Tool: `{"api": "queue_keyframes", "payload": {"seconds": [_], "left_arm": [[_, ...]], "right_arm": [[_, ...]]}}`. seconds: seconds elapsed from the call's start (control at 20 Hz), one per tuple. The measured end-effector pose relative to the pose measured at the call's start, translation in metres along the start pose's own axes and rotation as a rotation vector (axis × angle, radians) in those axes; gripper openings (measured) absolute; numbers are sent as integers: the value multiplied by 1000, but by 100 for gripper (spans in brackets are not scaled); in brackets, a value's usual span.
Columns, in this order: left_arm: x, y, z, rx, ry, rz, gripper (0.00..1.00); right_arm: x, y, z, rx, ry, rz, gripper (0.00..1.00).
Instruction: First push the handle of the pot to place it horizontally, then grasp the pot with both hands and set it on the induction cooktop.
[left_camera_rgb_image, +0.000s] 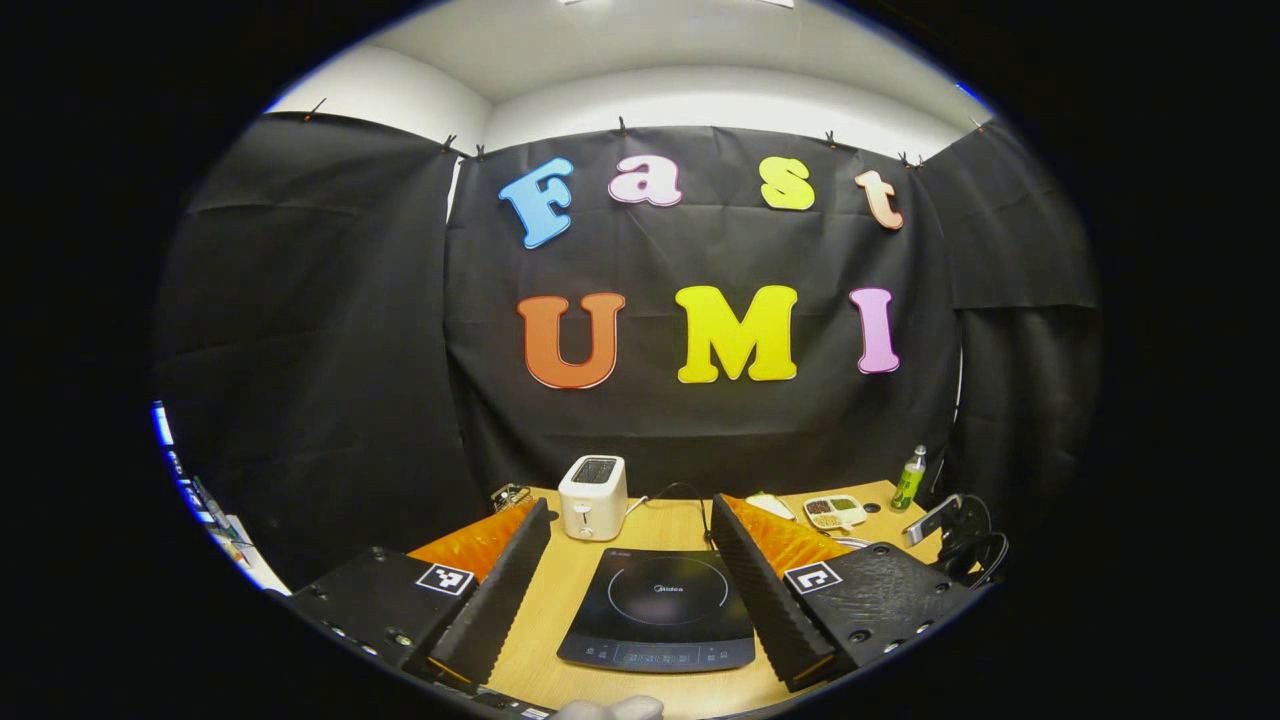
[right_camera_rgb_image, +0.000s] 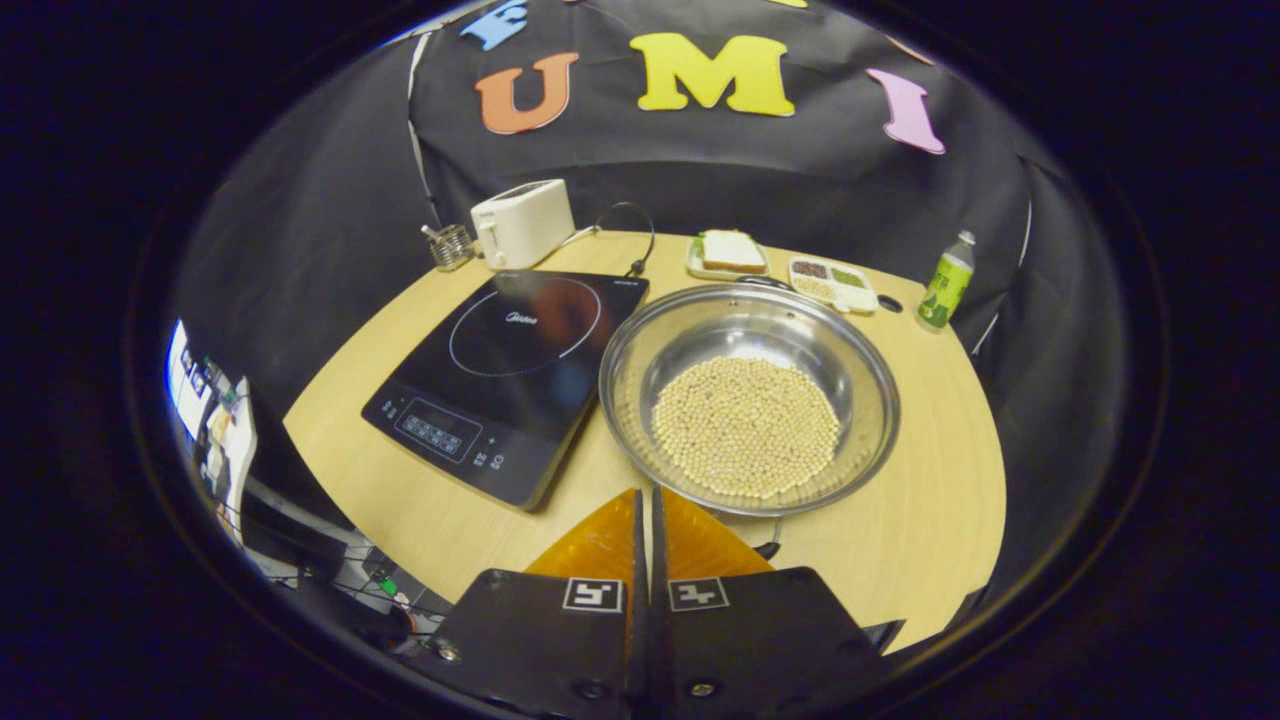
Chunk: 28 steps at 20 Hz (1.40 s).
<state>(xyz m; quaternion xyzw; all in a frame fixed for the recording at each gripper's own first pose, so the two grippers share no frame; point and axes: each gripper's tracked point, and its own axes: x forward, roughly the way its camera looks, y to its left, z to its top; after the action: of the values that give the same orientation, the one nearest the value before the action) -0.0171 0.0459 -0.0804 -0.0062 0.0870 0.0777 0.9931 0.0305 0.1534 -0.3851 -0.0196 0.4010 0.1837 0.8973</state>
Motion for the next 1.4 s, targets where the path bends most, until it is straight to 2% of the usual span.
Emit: {"api": "queue_keyframes", "payload": {"seconds": [0.15,0.2,0.25,0.4,0.5,0.6,0.75,0.8,0.95,1.15,1.2,1.4], "left_arm": [[2,4,-2,-2,6,11,97],[2,5,-4,-1,9,12,97],[3,6,-5,0,13,14,97],[4,10,-9,-1,22,20,97],[6,12,-10,-6,26,23,97],[6,12,-12,-7,28,25,97],[8,12,-14,-17,33,20,97],[8,12,-13,-16,32,21,97],[9,9,-13,-18,31,13,97],[12,1,-12,-17,26,-2,97],[13,0,-11,-19,25,-6,97],[16,-8,-11,-25,23,-23,97]], "right_arm": [[16,4,-12,2,40,5,4],[20,4,-14,7,51,7,0],[24,3,-17,15,59,3,4],[32,-1,-23,36,83,-7,4],[32,-5,-25,40,84,-13,0],[33,-5,-30,52,95,-8,4],[33,-9,-35,60,100,-15,4],[32,-12,-36,67,100,-19,0],[31,-18,-39,73,104,-24,4],[26,-32,-45,85,115,-29,0],[25,-36,-46,89,118,-33,4],[20,-56,-53,93,130,-57,4]]}}
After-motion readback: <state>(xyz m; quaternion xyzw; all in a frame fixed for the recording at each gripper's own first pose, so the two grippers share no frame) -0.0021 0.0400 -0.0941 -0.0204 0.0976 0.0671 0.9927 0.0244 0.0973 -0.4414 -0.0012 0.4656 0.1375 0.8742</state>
